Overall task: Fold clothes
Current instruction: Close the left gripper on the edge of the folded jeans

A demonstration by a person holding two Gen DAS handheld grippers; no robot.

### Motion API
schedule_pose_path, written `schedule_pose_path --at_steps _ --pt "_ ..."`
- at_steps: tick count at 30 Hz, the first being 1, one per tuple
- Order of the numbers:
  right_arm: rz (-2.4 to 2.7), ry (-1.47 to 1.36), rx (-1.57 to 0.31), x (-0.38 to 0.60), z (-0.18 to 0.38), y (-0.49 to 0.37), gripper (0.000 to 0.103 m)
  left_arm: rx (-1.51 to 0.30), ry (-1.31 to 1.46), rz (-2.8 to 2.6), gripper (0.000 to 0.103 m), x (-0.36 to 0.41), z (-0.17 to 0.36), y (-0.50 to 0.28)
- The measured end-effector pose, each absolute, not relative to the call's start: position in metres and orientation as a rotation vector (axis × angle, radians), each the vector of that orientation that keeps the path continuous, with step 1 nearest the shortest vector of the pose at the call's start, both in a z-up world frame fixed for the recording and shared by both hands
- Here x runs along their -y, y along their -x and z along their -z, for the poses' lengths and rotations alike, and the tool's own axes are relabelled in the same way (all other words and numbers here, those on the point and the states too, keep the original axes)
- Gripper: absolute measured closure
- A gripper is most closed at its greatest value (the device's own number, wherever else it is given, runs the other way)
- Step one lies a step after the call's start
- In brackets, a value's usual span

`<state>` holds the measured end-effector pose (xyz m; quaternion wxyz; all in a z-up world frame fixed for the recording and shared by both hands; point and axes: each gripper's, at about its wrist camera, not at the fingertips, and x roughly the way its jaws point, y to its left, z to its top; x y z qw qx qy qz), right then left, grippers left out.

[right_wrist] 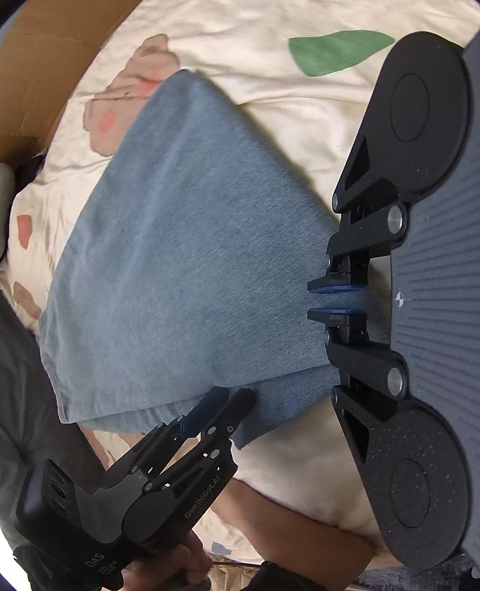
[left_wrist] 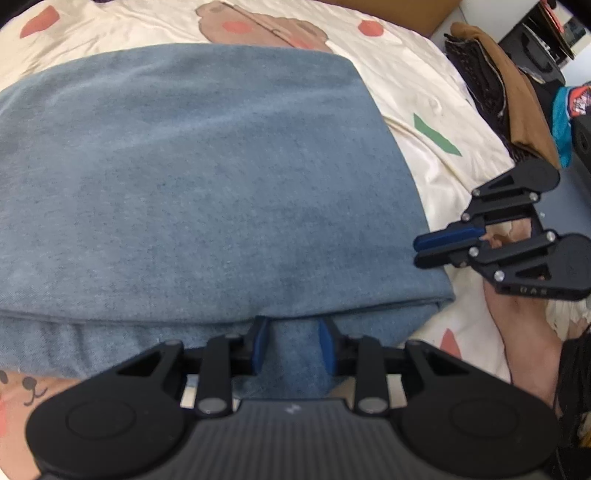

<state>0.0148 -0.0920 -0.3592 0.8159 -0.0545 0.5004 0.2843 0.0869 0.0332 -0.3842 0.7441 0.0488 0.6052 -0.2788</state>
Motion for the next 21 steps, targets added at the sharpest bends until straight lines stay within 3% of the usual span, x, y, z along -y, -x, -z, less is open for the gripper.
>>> schedule_pose_path --at_steps 11,15,21 --pt "-0.597 0.028 -1.126 0.112 0.355 -0.027 0.094 -1.352 -0.082 0.653 0.072 -0.047 0.379 -0.080" --pt "-0.522 -0.051 -1.122 0.133 0.352 -0.032 0.095 -1.373 -0.067 0.665 0.092 -0.058 0.372 -0.081" --pt "-0.435 -0.162 -1.123 0.159 0.355 -0.037 0.094 -1.411 -0.011 0.660 0.096 -0.070 0.373 -0.086"
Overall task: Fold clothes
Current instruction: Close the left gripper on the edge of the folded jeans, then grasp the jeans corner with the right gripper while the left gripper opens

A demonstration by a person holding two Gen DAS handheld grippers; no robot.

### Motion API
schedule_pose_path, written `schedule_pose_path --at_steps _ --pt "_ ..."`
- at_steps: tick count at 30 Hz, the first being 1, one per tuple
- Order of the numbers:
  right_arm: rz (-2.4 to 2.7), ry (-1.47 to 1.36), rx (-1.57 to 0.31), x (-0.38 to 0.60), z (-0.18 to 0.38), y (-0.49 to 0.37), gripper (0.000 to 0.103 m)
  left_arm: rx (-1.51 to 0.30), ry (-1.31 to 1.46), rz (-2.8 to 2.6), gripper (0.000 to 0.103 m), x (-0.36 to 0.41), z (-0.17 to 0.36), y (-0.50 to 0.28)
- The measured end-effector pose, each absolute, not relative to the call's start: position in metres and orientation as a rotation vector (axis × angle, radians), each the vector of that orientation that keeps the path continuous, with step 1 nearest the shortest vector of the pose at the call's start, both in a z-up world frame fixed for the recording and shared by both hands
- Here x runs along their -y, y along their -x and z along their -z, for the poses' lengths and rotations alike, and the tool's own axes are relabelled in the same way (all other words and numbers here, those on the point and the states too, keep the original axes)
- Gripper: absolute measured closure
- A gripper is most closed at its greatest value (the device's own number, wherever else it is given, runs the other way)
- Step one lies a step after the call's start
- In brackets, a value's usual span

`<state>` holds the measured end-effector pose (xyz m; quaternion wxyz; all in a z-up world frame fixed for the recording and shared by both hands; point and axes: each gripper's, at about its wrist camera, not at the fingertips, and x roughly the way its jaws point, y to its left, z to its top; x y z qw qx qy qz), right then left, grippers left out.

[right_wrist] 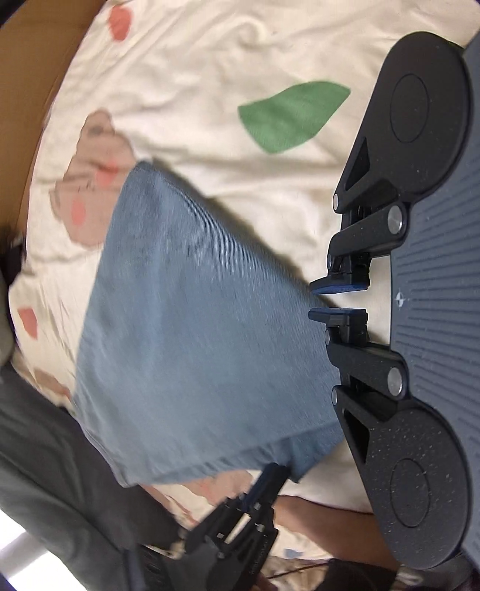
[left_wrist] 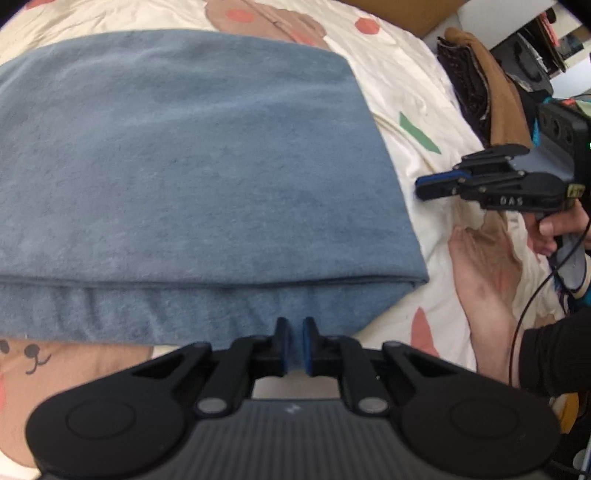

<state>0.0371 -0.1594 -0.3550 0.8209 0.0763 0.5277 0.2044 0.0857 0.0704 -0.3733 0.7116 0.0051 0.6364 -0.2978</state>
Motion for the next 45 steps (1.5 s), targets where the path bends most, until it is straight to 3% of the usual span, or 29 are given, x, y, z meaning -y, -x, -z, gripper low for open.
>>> schedule_pose_path --at_steps 8,10,12,15,18,23,28,45 --pt "-0.354 -0.320 -1.136 0.173 0.370 -0.048 0.090 -1.425 -0.007 0.644 0.098 -0.072 0.390 -0.087" --pt "-0.342 -0.382 -1.126 0.178 0.375 -0.049 0.075 -1.428 -0.010 0.642 0.098 -0.073 0.389 -0.087" --pt "-0.331 -0.443 -1.121 0.182 0.380 -0.052 0.070 -1.429 -0.005 0.644 0.098 -0.074 0.386 -0.089" --pt "-0.323 -0.526 -1.115 0.186 0.386 -0.054 0.069 -1.421 0.037 0.645 0.098 -0.081 0.379 -0.094" --pt "-0.312 -0.599 -1.117 0.190 0.394 -0.058 0.069 -1.385 0.011 0.692 0.086 -0.082 0.369 -0.097" --pt "-0.307 -0.722 -1.100 0.194 0.402 -0.063 0.069 -1.342 0.041 0.661 0.081 -0.093 0.356 -0.105" --pt "-0.327 -0.794 -1.087 0.199 0.401 -0.063 0.070 -1.290 0.077 0.583 0.066 -0.108 0.346 -0.112" --pt "-0.362 -0.952 -1.064 0.199 0.413 -0.079 0.070 -1.205 0.249 0.179 0.057 -0.187 0.355 -0.139"
